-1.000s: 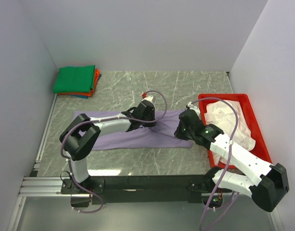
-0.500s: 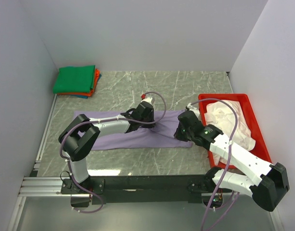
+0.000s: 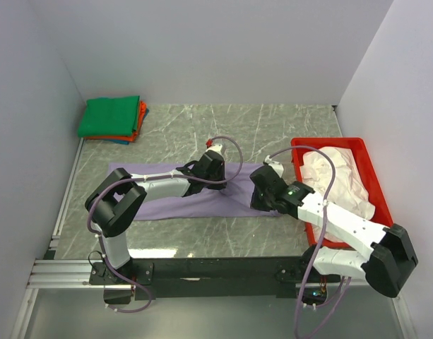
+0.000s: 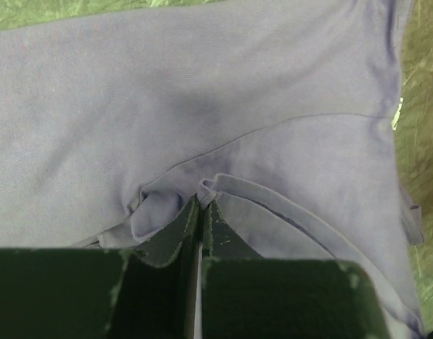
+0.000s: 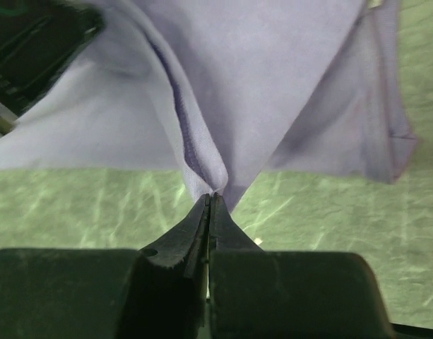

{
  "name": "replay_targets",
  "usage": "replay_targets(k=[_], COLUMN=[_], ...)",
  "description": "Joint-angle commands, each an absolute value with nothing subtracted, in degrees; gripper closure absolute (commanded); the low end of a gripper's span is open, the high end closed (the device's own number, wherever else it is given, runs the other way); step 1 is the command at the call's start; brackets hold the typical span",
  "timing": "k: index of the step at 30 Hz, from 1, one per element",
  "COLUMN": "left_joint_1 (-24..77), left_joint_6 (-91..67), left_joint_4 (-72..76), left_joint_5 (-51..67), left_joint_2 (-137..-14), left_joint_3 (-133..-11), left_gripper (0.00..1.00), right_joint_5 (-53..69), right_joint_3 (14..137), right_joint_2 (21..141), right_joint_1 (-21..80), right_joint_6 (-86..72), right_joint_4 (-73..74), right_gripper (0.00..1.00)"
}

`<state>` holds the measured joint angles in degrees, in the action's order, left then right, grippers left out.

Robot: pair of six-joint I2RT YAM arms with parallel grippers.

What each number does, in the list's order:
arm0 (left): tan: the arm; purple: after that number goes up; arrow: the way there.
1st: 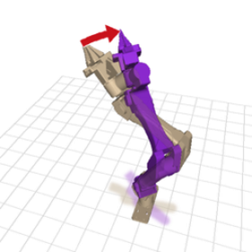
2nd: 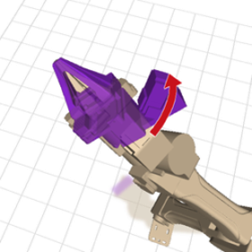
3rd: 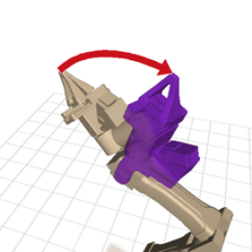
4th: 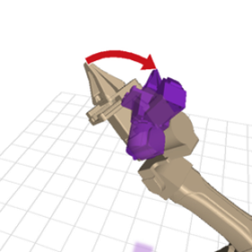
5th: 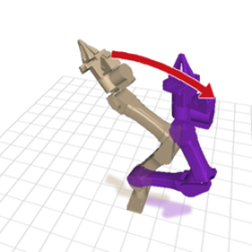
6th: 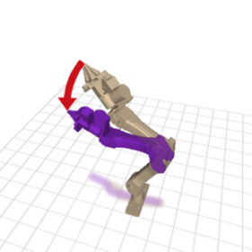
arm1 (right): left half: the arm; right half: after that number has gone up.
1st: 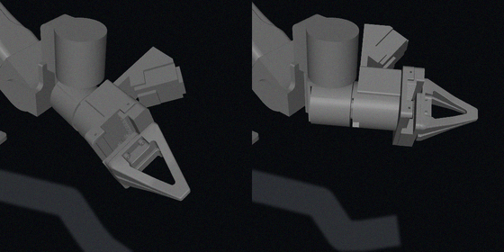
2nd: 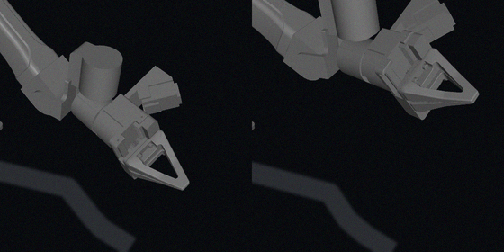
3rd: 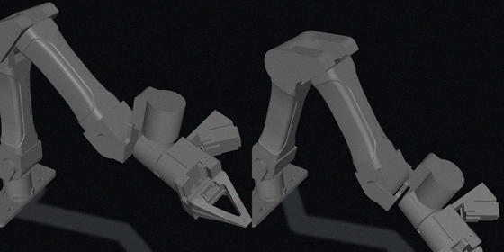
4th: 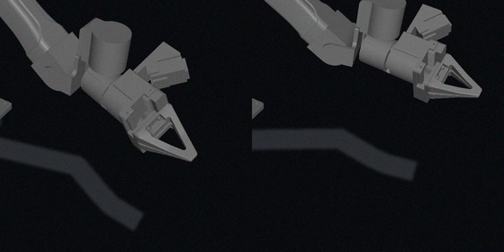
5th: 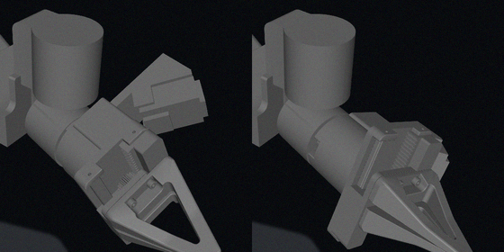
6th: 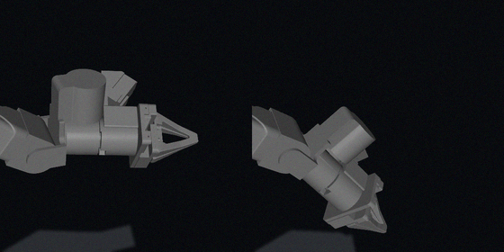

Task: Fold and stack the t-shirts
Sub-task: Fold the tshirt

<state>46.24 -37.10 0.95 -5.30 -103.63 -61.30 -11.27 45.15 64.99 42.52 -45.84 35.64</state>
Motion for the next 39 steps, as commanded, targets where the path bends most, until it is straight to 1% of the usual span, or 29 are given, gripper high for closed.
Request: replay_targets(k=[1, 7, 17, 20, 23, 24, 27, 33, 39], left_joint_1=[46.6, 46.6, 46.6, 46.4, 46.0, 45.9, 45.2, 43.8, 42.2], left_joint_6=[-36.7, -36.4, -35.8, -35.8, -35.8, -35.9, -36.3, -36.8, -37.3], left_joint_4=[2.9, 2.5, 0.9, 0.5, 0.3, 0.3, 0.2, 0.2, 0.7], left_joint_5=[-5.5, -5.1, -6.1, -7.3, -7.3, -7.4, -7.6, -7.6, -7.9], left_joint_2=[-100.8, -101.9, -104.2, -104.5, -105.5, -105.8, -107.2, -109.7, -111.4], left_joint_3=[-61.8, -63.2, -66.4, -66.9, -67.8, -68.4, -70.0, -72.6, -73.1], left_gripper=[0.98, 0.97, 0.94, 0.92, 0.9, 0.87, 0.84, 0.82, 0.76], right_joint_5=[-16.9, -20.0, -17.1, -17.0, -16.7, -16.9, -17.0, -17.5, -16.9], right_joint_3=[48.1, 49.0, 47.6, 47.5, 48.0, 48.2, 49.0, 51.6, 53.9], right_joint_2=[67.1, 70.7, 73.2, 73.6, 74.8, 75.2, 77.2, 80.9, 85.3], right_joint_1=[42.6, 39.7, 29.8, 28.2, 27.5, 27.1, 26.0, 24.0, 22.0], right_joint_6=[-46.3, -43.9, -38.0, -37.0, -36.5, -36.3, -36.2, -35.5, -34.5], right_joint_4=[36.6, 37.1, 31.4, 29.9, 28.6, 28.1, 27.0, 25.0, 24.0], right_gripper=[1.0, 1.0, 1.0, 1.0, 1.0, 1.0, 1.0, 1.0, 1.0])
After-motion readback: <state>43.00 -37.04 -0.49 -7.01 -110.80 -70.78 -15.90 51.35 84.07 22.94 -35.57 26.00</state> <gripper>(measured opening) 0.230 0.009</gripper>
